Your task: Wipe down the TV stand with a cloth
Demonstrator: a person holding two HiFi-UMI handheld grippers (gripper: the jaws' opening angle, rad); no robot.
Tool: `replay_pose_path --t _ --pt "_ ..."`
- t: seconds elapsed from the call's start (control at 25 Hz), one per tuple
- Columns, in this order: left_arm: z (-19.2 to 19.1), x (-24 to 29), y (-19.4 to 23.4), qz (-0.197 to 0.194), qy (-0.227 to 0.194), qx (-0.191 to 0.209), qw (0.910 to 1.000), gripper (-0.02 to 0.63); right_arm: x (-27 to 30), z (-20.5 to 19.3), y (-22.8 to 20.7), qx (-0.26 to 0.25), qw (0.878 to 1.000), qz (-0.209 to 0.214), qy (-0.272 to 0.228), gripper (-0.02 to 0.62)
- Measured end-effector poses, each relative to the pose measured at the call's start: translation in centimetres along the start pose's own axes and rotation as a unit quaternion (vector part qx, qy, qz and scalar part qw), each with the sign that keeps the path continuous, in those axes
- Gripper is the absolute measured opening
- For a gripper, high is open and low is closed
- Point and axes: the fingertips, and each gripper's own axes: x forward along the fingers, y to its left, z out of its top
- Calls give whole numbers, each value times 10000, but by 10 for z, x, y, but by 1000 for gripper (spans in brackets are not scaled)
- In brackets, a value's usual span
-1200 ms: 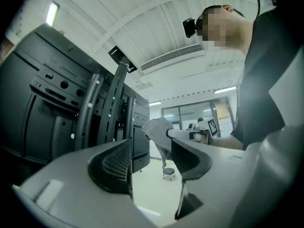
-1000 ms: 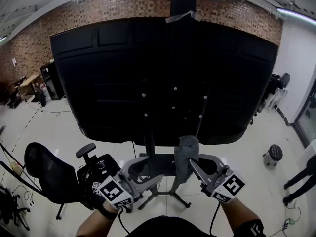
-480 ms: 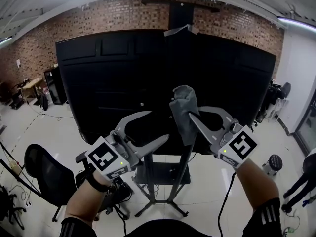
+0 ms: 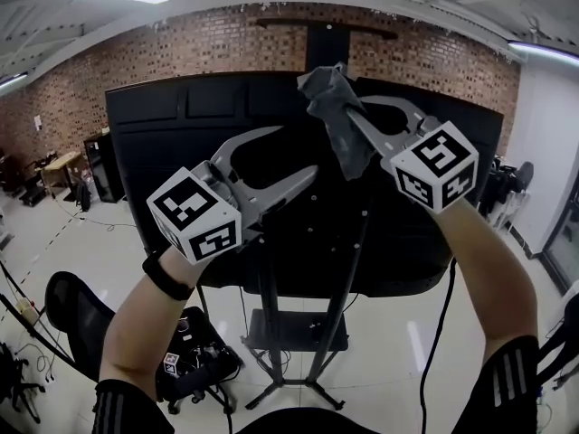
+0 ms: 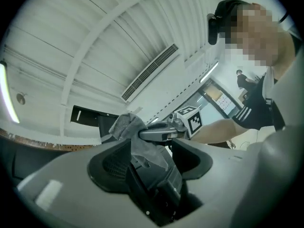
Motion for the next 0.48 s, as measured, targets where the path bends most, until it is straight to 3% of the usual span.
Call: replay_pose_path --t 0.24,0.48 --pt "16 22 35 127 18 155 9998 293 41 30 -59 -864 9937 -558 451 9" --pt "28 27 33 36 12 239 9997 293 68 63 -91 -1704 9774 -1008 743 9"
